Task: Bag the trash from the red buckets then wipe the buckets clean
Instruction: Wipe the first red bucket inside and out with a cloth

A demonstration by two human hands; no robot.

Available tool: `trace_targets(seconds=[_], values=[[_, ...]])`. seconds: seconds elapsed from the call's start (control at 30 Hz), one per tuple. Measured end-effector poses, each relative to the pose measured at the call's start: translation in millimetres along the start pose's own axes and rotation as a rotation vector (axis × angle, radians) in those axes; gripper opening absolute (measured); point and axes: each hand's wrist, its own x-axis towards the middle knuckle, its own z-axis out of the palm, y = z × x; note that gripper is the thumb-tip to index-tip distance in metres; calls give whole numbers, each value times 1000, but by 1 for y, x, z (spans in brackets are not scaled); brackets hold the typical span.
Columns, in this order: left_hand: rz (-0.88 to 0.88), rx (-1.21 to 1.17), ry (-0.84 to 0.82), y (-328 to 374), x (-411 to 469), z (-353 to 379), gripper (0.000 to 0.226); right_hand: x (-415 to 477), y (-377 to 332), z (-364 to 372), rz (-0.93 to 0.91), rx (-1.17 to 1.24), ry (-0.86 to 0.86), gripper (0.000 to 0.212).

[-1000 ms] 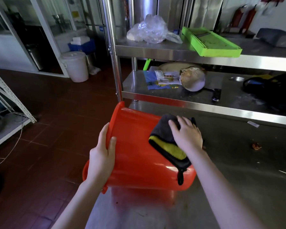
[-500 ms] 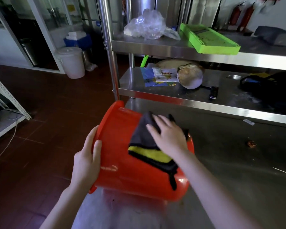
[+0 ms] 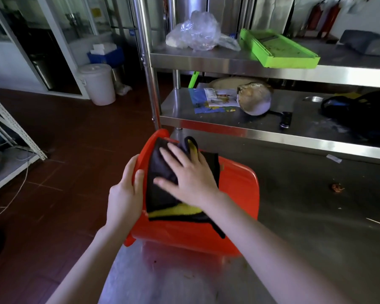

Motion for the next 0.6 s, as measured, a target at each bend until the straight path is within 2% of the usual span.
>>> trace_targets(seconds=[0.1,0.23,0.33,0.5,0.53,0.6], values=[[-15,1,-16,4,8,1,38,-48,6,14,-104,-94,79,79],[-64,-62,-94,13,20,2,42,-102,39,23,-84,-124,107,72],[-102,-102,-107,18,19,4,45,-104,72,10,74,-96,68,73],[-142,-114,-82,25,16,9,39,-47,88,-11,534,58,-55,71],[-147,-113,-89,27,17,9,38,-36,79,-10,555,57,-82,72],[-141,-105,-101,28,21,8,36,-25,55,-8,459,34,-79,74]])
